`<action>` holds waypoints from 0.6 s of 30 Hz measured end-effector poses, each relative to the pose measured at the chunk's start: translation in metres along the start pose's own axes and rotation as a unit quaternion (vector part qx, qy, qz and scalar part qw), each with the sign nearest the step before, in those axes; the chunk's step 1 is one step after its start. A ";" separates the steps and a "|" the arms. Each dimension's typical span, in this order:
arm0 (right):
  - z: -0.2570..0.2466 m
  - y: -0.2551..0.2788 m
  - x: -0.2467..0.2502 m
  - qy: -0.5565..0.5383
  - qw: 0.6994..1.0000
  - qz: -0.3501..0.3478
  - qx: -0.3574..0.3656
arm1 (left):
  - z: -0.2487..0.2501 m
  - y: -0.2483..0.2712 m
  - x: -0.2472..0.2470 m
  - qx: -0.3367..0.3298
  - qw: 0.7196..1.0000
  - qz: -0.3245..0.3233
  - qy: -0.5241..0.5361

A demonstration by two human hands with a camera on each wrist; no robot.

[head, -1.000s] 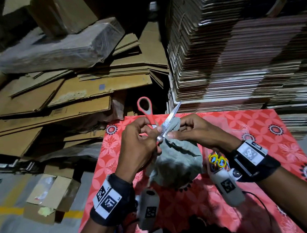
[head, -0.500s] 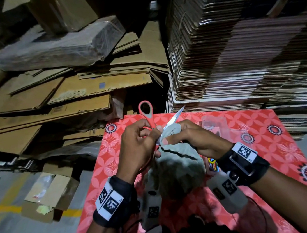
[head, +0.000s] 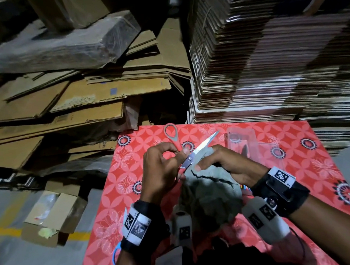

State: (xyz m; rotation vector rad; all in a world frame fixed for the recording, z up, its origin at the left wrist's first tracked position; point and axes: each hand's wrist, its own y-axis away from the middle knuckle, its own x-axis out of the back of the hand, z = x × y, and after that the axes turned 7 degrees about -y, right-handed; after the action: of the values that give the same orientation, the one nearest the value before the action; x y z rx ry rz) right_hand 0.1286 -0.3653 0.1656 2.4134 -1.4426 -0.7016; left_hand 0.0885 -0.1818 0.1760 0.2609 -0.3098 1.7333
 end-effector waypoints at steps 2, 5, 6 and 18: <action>0.002 0.002 0.001 0.003 1.000 0.009 0.006 | 0.003 0.001 0.001 -0.012 1.000 -0.003 -0.013; 0.003 0.004 0.004 0.001 1.000 0.022 0.006 | 0.001 0.003 0.000 -0.022 1.000 -0.005 -0.021; 0.005 0.004 0.005 0.001 1.000 0.024 0.004 | -0.002 0.002 0.000 -0.019 1.000 -0.005 -0.023; 0.013 0.012 0.010 -0.013 0.999 0.030 -0.029 | -0.021 0.005 0.004 0.059 0.997 -0.004 0.048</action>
State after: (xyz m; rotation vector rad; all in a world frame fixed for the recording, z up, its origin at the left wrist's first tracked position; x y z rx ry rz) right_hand 0.1172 -0.3794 0.1568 2.3156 -1.4785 -0.7516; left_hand 0.0830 -0.1722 0.1574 0.2628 -0.1356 1.7529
